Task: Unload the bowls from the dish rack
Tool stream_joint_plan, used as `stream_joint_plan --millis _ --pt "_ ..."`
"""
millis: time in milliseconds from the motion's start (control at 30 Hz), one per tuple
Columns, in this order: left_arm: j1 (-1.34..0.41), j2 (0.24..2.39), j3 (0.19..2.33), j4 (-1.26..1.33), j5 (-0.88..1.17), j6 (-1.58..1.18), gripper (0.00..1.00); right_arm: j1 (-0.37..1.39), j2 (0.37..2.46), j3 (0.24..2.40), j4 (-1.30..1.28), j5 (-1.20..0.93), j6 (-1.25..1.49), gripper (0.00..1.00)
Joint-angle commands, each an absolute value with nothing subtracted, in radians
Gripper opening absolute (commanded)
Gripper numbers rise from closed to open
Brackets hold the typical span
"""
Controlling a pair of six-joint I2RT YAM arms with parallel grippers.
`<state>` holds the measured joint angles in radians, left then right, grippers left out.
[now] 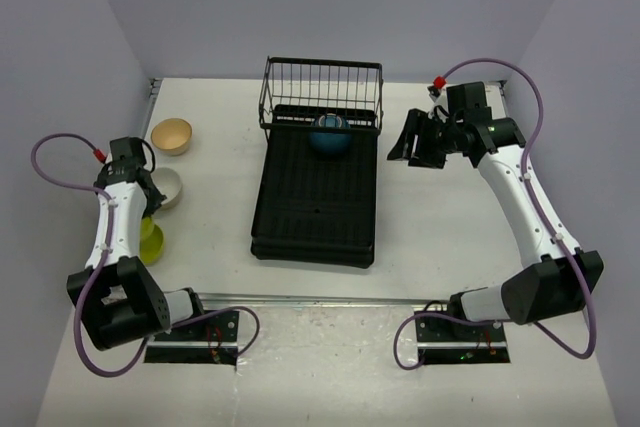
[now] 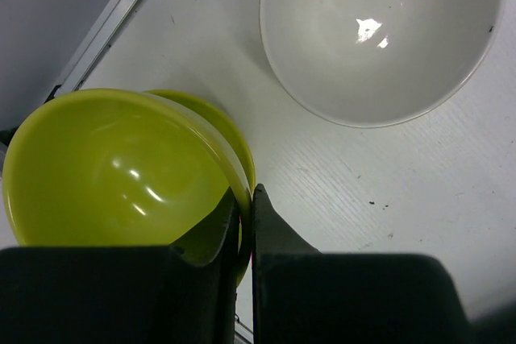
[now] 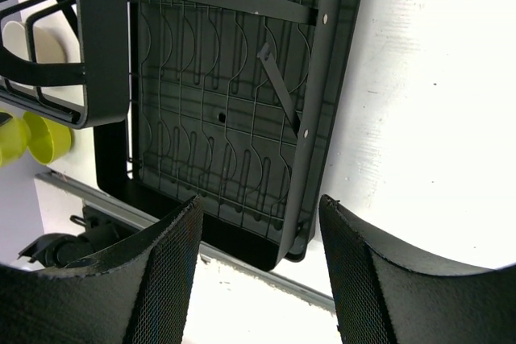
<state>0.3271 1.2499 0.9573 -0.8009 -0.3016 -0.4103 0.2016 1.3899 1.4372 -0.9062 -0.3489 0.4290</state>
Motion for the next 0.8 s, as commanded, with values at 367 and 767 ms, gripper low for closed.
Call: stream_joint_plan --millis 367,767 --pt "0.337 1.362 0.974 -0.819 -0.331 -0.396 0.00 0.173 1.373 1.436 -0.884 -0.367 0.414 0.61" --pt "0.337 1.443 0.974 -0.853 -0.285 -0.423 0.17 0.150 1.365 1.394 -0.824 -0.400 0.449 0.61"
